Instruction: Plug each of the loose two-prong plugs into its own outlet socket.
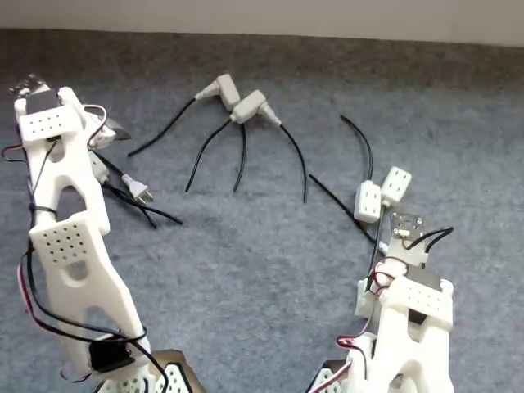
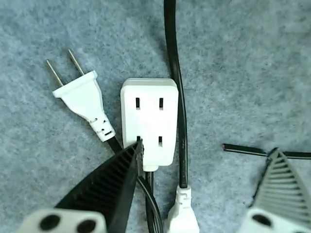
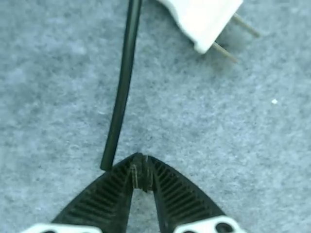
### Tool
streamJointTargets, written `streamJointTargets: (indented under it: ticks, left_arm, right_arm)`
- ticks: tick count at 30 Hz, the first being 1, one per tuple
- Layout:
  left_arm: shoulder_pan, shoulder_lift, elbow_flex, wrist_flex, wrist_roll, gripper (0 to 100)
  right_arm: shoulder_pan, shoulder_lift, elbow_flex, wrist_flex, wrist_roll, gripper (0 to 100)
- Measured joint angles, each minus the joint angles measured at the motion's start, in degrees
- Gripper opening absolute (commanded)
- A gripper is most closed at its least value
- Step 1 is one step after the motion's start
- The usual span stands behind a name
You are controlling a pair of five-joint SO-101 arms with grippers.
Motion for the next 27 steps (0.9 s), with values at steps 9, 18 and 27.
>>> streamJointTargets:
  ticks: [9, 18, 27]
  left_arm:
    - [-2.46, -2.46, 0.35, -0.09, 0.00, 38]
    - [-2.81, -1.67, 0.44, -0.88, -0.09, 37]
    - [-2.81, 3.87, 0.35, -5.63, 0.18, 5]
  right_arm:
    - [0.00, 0.09, 0.00, 0.00, 0.00, 1.3]
    - [0.00, 0.09, 0.00, 0.00, 0.00, 1.3]
    - [0.00, 0.09, 0.00, 0.00, 0.00, 1.3]
